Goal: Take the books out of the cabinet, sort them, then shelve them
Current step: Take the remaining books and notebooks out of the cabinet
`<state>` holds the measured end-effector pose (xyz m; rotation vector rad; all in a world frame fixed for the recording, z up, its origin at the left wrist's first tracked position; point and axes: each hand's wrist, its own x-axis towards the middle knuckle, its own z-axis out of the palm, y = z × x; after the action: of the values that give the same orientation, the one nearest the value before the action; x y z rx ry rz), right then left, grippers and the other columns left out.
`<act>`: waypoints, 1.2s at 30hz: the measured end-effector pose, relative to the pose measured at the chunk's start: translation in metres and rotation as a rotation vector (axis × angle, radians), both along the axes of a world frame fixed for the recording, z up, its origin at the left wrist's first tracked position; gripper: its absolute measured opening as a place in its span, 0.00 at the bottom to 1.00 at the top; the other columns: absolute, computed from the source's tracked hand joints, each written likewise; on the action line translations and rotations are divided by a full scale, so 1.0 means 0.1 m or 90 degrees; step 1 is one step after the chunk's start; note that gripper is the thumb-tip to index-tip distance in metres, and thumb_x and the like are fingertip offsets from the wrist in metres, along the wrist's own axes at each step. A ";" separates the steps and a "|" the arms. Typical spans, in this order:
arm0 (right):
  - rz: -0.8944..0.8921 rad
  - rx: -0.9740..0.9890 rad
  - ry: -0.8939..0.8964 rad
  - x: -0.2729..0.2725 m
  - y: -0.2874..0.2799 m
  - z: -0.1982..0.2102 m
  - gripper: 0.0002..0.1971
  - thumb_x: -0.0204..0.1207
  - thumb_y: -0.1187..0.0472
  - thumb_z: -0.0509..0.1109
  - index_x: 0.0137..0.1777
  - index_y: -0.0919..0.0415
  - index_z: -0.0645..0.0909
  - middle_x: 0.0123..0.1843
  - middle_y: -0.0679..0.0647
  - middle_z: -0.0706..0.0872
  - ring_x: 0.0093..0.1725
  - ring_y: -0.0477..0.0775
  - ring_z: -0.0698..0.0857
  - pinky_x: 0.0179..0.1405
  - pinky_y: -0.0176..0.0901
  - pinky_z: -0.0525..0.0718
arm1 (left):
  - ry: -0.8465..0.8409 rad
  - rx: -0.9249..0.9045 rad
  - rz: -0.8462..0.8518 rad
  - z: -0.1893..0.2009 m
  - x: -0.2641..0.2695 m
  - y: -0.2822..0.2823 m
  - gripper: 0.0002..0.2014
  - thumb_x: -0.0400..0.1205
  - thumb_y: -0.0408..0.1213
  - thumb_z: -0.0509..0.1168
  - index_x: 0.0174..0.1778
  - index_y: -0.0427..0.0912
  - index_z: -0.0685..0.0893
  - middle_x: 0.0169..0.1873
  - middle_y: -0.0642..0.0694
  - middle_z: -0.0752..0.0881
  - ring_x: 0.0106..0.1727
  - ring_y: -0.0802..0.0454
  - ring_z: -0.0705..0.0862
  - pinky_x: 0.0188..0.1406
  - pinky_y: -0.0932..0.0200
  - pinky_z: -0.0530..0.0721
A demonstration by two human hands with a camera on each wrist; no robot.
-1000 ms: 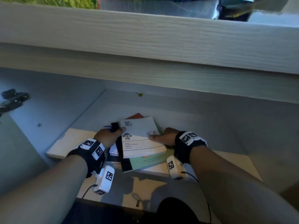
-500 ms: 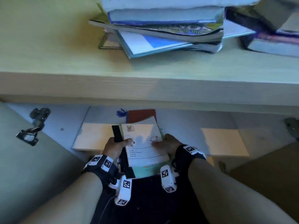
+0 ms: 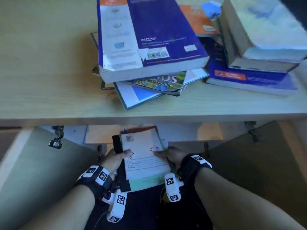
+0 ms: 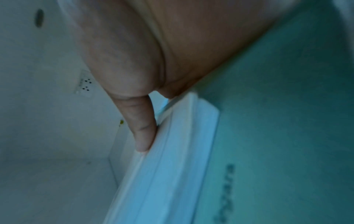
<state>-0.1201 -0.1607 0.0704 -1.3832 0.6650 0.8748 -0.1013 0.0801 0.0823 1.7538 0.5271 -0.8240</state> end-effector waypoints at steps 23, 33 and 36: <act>0.020 0.071 -0.302 -0.77 1.51 3.42 0.06 0.79 0.64 0.76 0.51 0.66 0.89 0.54 0.64 0.93 0.52 0.61 0.91 0.63 0.57 0.89 | -0.319 -0.231 0.049 3.31 -0.90 1.82 0.21 0.78 0.36 0.75 0.67 0.45 0.82 0.58 0.51 0.93 0.65 0.52 0.88 0.70 0.50 0.79; 0.076 -0.055 -0.358 1.32 1.79 3.29 0.25 0.64 0.55 0.81 0.62 0.64 0.88 0.58 0.60 0.94 0.60 0.64 0.91 0.68 0.65 0.86 | -0.356 -0.108 0.119 3.15 0.99 1.93 0.34 0.66 0.56 0.83 0.65 0.46 0.84 0.58 0.49 0.93 0.62 0.42 0.89 0.69 0.36 0.82; 0.076 -0.047 -0.370 1.76 1.76 3.24 0.27 0.63 0.54 0.82 0.63 0.61 0.87 0.58 0.58 0.94 0.59 0.62 0.92 0.68 0.63 0.86 | -0.346 -0.071 0.104 3.00 1.47 1.89 0.35 0.62 0.61 0.82 0.64 0.51 0.85 0.59 0.51 0.92 0.63 0.44 0.89 0.70 0.37 0.81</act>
<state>0.0560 0.0154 0.3945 -1.6571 0.1706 0.4989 0.0457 0.2689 0.3823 1.7136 0.2480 -0.2361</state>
